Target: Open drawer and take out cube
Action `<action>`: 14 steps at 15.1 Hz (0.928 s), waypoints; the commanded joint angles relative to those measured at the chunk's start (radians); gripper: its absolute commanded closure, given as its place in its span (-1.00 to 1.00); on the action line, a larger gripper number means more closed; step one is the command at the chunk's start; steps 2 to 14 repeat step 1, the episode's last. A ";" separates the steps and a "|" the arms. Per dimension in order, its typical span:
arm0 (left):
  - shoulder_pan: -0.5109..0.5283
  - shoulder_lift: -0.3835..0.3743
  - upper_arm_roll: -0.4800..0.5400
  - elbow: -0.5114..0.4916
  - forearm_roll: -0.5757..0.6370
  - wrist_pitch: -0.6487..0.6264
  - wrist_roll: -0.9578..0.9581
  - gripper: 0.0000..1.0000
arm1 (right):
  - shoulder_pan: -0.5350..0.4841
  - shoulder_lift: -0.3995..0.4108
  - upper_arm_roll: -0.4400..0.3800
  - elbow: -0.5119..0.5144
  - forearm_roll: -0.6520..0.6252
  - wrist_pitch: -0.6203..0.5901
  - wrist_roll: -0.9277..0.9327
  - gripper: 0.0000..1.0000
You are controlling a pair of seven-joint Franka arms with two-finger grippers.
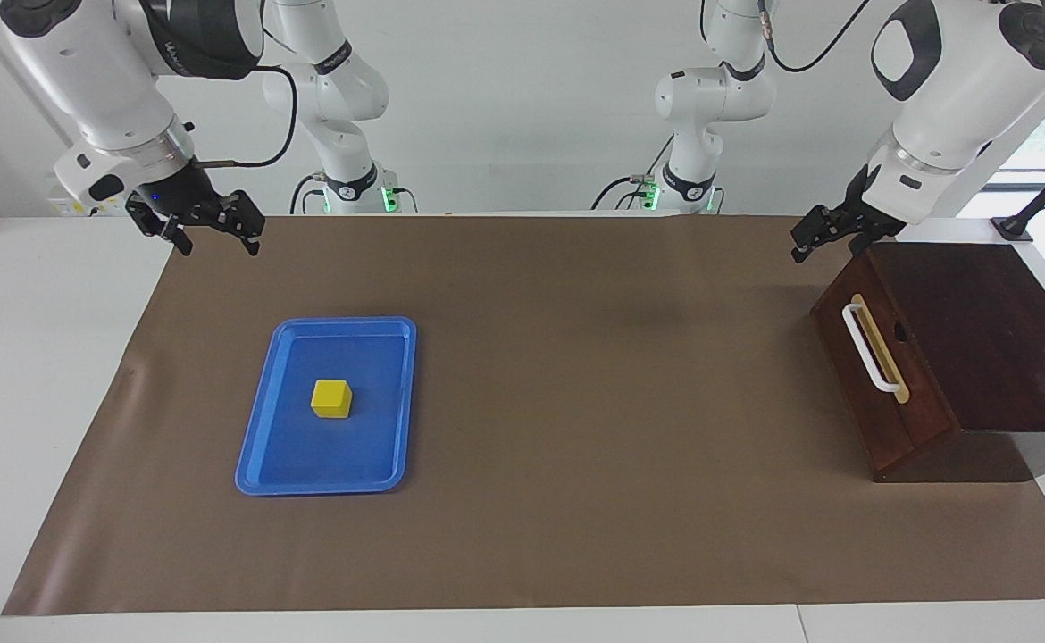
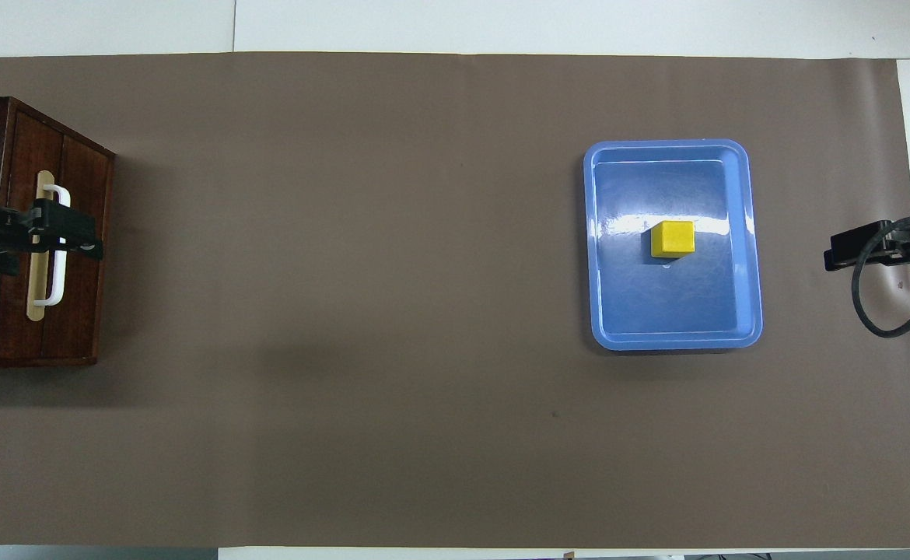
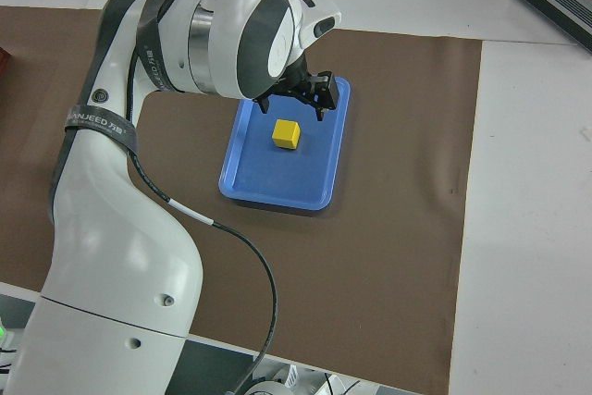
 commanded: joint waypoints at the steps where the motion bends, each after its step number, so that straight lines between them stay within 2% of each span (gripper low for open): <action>1: 0.013 -0.007 -0.001 0.002 -0.014 -0.008 0.030 -1.00 | -0.001 0.009 0.009 0.014 -0.022 -0.011 0.005 -1.00; 14: 0.013 -0.007 -0.001 0.002 -0.014 -0.008 0.030 -1.00 | -0.001 0.009 0.009 0.014 -0.022 -0.011 0.005 -1.00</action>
